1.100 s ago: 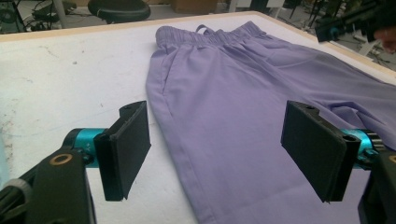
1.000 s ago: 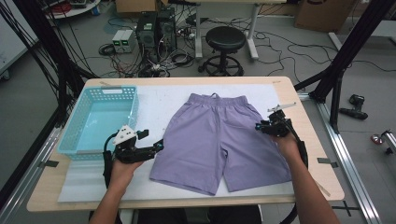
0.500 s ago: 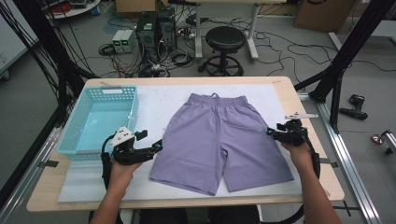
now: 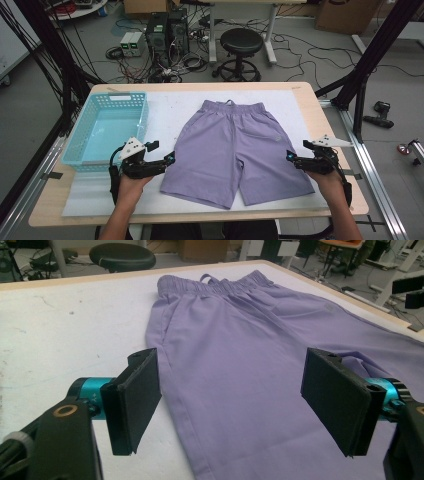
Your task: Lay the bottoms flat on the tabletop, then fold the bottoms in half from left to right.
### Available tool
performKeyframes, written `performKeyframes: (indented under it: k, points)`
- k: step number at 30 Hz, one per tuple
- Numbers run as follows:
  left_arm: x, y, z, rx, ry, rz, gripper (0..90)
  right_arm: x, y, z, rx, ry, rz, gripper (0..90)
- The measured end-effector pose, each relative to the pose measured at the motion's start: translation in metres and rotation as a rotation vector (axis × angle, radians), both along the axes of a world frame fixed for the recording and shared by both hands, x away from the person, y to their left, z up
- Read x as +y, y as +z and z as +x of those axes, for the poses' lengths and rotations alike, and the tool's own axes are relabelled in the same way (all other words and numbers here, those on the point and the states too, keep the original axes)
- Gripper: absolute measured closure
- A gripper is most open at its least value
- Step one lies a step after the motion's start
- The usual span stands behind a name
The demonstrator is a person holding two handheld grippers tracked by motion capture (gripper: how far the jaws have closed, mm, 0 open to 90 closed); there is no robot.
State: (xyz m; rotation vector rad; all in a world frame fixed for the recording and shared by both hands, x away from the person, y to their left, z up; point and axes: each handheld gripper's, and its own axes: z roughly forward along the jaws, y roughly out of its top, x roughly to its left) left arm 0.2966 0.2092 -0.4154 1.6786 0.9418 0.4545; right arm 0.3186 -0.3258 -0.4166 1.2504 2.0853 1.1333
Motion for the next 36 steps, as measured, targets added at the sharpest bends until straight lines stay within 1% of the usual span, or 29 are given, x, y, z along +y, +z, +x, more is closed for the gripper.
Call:
performKeyframes:
  k: [2,5,9,13,17,21,23,25,27,28,29,32,34,36]
  points:
    - [0.0,-0.001,-0.001,0.007,-0.012,-0.003,23.8,-0.001,0.001,-0.001,-0.009,-0.007,-0.002,20.0]
    - [-0.001,-0.001,-0.003,0.005,-0.019,-0.007,23.8,-0.003,0.001,-0.001,-0.009,-0.018,0.014,20.0]
    - [-0.001,-0.001,-0.006,0.002,-0.015,-0.012,23.8,-0.001,0.001,-0.002,-0.008,-0.016,0.027,20.0]
    - [-0.001,-0.004,-0.009,0.019,-0.011,-0.018,23.8,0.001,0.002,-0.002,-0.008,-0.012,0.032,20.0]
    - [-0.001,-0.005,-0.013,0.021,-0.012,-0.009,23.8,0.005,0.002,-0.001,-0.006,-0.007,0.034,20.0]
    - [0.0,-0.008,-0.017,0.027,-0.003,0.002,23.8,0.01,0.002,-0.001,-0.008,0.013,0.031,20.0]
    - [0.0,-0.011,-0.019,0.044,-0.003,0.008,24.5,0.011,0.002,-0.001,-0.008,0.019,0.028,20.0]
    - [-0.001,-0.014,-0.023,0.057,-0.017,-0.006,26.7,0.012,0.002,-0.002,-0.008,0.019,0.025,20.0]
    - [-0.001,-0.018,-0.026,0.067,-0.013,0.008,28.6,0.012,0.002,-0.003,-0.007,0.014,0.019,20.0]
    - [-0.001,-0.021,-0.027,0.073,-0.013,0.006,28.6,0.011,0.002,-0.003,-0.008,0.012,0.02,20.1]
    - [-0.001,-0.022,-0.028,0.079,-0.009,0.002,29.2,0.011,0.002,-0.004,-0.008,0.01,0.022,20.1]
    - [-0.002,-0.028,-0.031,0.096,0.002,0.01,33.3,0.009,0.003,-0.005,-0.013,0.004,0.031,20.1]
    - [-0.003,-0.032,-0.034,0.102,0.015,0.029,35.2,0.009,0.003,-0.007,-0.011,0.001,0.031,20.1]
    - [-0.004,-0.037,-0.036,0.114,0.036,0.034,35.3,0.008,0.002,-0.007,-0.009,0.001,0.032,20.1]
